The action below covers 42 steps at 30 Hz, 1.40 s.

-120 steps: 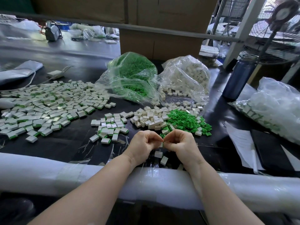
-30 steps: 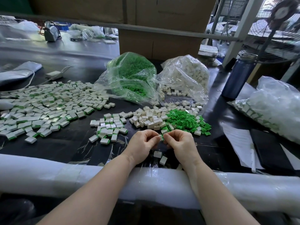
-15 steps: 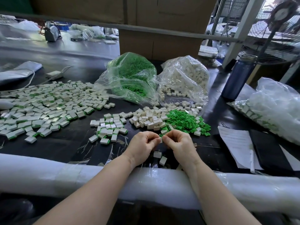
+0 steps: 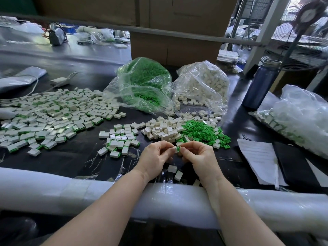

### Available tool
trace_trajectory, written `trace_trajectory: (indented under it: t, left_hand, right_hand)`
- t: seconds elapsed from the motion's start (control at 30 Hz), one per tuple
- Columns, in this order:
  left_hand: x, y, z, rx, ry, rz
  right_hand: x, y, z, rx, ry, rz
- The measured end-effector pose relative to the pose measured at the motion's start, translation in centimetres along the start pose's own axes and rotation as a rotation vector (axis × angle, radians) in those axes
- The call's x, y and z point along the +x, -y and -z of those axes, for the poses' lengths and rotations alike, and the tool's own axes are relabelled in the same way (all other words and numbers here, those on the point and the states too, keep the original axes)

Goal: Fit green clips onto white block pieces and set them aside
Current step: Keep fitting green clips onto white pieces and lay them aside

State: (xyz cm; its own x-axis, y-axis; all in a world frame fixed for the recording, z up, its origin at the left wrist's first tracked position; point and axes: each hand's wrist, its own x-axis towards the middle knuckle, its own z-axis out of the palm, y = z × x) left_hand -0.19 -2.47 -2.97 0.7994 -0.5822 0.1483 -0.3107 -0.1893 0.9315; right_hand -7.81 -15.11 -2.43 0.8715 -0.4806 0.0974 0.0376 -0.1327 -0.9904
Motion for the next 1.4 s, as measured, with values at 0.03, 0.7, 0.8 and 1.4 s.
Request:
trace_trajectory:
  t: [0.03, 0.7, 0.8, 1.4]
  left_hand:
    - [-0.02, -0.04, 0.05, -0.014, 0.003, 0.01]
    - [-0.3, -0.02, 0.13, 0.308, 0.032, -0.097]
    - [-0.22, -0.04, 0.16, 0.204, 0.016, -0.041]
    - [-0.41, -0.68, 0.14, -0.001, 0.024, 0.055]
  right_hand:
    - [-0.01, -0.01, -0.04, -0.018, -0.001, 0.006]
    - [-0.03, 0.27, -0.54, -0.319, 0.057, 0.023]
    - [-0.04, 0.17, -0.42, -0.212, 0.048, 0.0]
    - [-0.14, 0.12, -0.26, 0.055, 0.075, 0.0]
